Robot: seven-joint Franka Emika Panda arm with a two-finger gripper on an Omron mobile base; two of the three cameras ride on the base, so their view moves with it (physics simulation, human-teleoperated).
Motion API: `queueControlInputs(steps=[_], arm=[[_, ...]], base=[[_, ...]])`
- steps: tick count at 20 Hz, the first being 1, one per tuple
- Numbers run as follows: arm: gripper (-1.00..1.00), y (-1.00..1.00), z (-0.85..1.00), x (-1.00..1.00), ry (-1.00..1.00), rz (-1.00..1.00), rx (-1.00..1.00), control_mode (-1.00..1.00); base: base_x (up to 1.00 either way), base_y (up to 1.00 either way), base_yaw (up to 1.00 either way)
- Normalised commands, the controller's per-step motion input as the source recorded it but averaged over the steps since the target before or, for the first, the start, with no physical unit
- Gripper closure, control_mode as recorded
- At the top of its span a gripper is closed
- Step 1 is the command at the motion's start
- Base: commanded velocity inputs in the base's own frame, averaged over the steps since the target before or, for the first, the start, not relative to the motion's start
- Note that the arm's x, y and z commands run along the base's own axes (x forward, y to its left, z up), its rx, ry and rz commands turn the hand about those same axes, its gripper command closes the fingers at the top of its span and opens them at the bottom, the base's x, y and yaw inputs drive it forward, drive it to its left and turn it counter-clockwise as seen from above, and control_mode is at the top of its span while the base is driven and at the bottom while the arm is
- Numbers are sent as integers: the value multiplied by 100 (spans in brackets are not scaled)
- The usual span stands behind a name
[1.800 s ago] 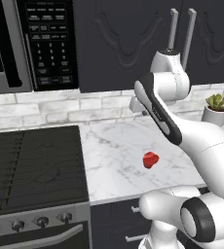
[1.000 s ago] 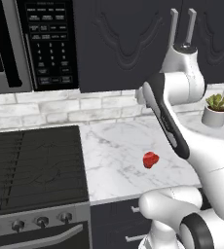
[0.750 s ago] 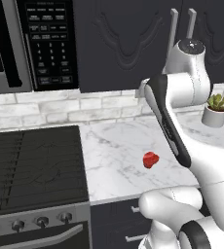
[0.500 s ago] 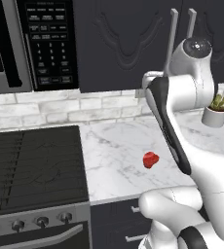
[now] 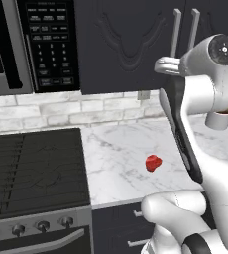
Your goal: Retrieve the bowl from the cabinet, then place the raw meat into the bowl to avoid contamination.
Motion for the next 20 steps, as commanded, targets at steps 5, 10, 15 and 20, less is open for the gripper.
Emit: queueControlInputs(steps=[5, 10, 15, 20], arm=[[-100, -4, 22, 15, -4, 10, -5, -100], [-100, -4, 14, 24, 1, 4, -4, -100], [-100, -4, 0, 18, 5, -3, 1, -100], [-100, 0, 0, 30, 9, -2, -2, -100]], base=[[0, 0, 0], [0, 0, 0], [0, 0, 0], [0, 0, 0]])
